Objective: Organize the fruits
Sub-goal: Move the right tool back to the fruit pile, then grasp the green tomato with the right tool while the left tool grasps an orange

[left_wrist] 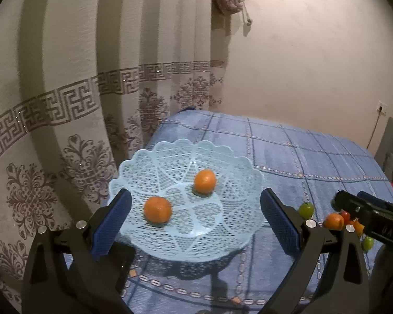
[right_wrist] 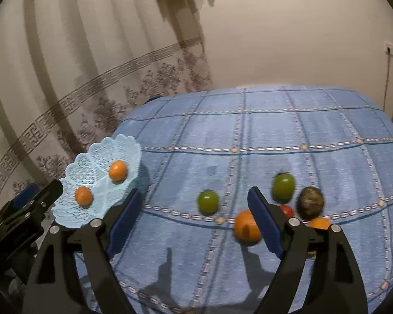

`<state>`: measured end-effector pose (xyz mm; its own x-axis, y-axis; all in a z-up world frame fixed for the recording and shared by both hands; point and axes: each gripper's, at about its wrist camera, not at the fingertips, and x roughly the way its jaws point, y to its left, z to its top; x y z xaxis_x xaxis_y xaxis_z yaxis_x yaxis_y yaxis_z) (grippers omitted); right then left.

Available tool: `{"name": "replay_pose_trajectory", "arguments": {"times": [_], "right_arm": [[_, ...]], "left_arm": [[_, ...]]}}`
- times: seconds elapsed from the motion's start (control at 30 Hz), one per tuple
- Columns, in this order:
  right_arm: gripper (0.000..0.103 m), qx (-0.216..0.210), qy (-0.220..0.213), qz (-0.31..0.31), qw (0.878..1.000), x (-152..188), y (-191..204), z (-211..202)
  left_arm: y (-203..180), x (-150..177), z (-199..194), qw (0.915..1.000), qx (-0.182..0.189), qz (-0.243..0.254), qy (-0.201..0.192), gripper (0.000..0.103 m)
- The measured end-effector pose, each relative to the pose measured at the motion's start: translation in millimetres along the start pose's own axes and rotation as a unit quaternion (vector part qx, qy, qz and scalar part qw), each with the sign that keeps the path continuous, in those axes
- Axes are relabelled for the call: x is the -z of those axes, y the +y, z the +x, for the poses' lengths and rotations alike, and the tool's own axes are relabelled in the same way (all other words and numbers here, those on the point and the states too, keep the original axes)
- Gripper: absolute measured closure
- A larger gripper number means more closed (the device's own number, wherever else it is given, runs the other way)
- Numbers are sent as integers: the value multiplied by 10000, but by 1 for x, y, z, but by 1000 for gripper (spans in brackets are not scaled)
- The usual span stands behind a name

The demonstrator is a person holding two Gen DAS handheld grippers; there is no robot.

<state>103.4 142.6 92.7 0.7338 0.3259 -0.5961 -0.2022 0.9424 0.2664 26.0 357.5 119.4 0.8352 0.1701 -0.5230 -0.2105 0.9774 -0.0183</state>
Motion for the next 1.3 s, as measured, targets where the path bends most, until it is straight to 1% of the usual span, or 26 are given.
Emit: {"name": "replay_pose_trajectory", "arguments": {"times": [0.17, 0.47, 0.6, 0.67, 0.73, 0.8, 0.87, 0.9, 1.0, 1.07, 1.13, 1.17, 1.23, 1.3], "right_arm": [[20, 198, 1, 53, 9998, 1, -23, -4], [20, 654, 186, 56, 9977, 0, -69, 5], [20, 859, 218, -22, 9961, -8, -89, 15], [21, 874, 245, -108, 9958, -13, -94, 21], [30, 801, 334, -236, 9959, -18, -96, 29], [36, 625, 450, -314, 9965, -22, -97, 40], [40, 551, 556, -412, 9961, -23, -95, 48], [45, 535, 627, -477, 9955, -23, -94, 54], [49, 473, 765, -696, 9935, -21, -89, 66], [51, 549, 821, -820, 9917, -20, -87, 73], [57, 569, 903, -814, 9909, -20, -88, 80], [58, 560, 935, -804, 9908, -20, -89, 82], [64, 539, 964, -810, 9906, -19, -89, 84], [68, 545, 959, -864, 9901, -17, -87, 83]], "left_arm": [[-21, 0, 2, 9998, 96, 151, 71, 3], [-56, 7, 13, 9987, 246, 361, 281, 3], [-70, 8, 16, 9977, 325, 500, 314, 3], [-78, 8, 18, 9972, 357, 573, 333, 3], [-84, 8, 20, 9967, 381, 620, 355, 3], [-88, 8, 21, 9964, 395, 648, 372, 3], [-92, 9, 24, 9961, 400, 683, 401, 3], [-93, 9, 24, 9959, 403, 695, 411, 3], [-97, 11, 27, 9955, 408, 730, 446, 3], [-98, 12, 28, 9953, 418, 738, 468, 3], [-98, 12, 28, 9951, 427, 747, 479, 3], [-98, 12, 29, 9951, 431, 752, 486, 3], [-98, 12, 30, 9949, 437, 762, 496, 3], [-99, 12, 32, 9947, 441, 767, 518, 3]]}}
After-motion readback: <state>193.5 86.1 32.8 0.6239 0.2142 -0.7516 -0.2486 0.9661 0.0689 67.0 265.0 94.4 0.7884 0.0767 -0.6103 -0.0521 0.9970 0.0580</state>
